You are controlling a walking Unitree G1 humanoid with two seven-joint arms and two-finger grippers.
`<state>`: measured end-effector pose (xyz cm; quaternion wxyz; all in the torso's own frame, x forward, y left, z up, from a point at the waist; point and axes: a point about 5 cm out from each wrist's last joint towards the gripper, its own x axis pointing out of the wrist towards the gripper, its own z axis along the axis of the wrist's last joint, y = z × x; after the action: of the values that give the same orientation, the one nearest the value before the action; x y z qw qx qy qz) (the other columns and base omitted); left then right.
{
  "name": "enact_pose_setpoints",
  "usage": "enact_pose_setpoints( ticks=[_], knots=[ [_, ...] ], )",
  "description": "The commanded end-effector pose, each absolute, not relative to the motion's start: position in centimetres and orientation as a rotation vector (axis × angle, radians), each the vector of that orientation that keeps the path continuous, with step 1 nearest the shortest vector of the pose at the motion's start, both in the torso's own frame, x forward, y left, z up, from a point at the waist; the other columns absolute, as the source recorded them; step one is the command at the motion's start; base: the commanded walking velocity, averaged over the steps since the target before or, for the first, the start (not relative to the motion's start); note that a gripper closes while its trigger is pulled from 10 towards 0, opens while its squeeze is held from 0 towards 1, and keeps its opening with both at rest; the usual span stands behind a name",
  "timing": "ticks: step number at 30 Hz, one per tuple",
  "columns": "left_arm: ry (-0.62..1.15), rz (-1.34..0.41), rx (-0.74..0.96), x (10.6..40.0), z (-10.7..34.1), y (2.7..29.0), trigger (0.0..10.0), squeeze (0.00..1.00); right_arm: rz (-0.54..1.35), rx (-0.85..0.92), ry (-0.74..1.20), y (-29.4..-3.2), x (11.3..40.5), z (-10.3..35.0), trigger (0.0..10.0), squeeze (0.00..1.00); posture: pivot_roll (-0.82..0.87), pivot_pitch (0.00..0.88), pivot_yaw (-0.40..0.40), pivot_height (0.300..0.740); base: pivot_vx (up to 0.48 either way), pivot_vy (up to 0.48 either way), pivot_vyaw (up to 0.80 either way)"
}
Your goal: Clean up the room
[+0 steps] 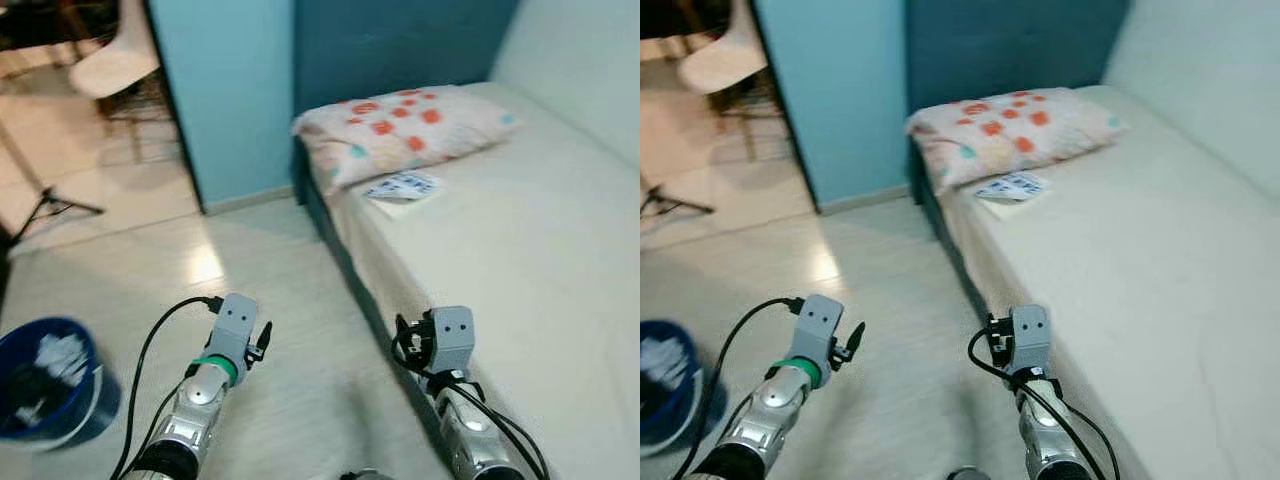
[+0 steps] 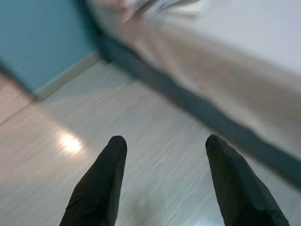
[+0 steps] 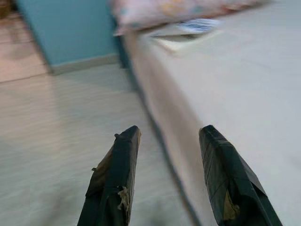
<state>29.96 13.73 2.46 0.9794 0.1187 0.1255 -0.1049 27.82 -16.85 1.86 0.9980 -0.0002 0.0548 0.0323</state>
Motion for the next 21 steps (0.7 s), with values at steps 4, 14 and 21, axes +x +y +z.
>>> enact_pose_setpoints(
  ticks=[4, 14, 21],
  knots=[
    [0.278, -0.219, 0.242, 29.72, 2.04, 13.64, 10.0, 0.00, 0.051, 0.007, 0.145, -17.23, 27.23, 1.15, 10.0, 0.00, -0.03, 0.002, 0.029, 0.736, 0.000, 0.000, -0.78],
    [0.276, -0.218, 0.240, 29.76, 2.06, 13.52, 10.0, 0.00, 0.058, 0.007, 0.147, -17.33, 27.21, 1.12, 10.0, 0.00, -0.03, 0.004, 0.026, 0.736, 0.000, 0.000, -0.78],
    [0.271, -0.228, 0.234, 29.95, 2.23, 13.16, 10.0, 0.00, 0.056, 0.008, 0.147, -17.41, 27.21, 1.12, 10.0, 0.00, -0.03, 0.003, 0.026, 0.736, 0.000, 0.000, -0.78]
  ],
)
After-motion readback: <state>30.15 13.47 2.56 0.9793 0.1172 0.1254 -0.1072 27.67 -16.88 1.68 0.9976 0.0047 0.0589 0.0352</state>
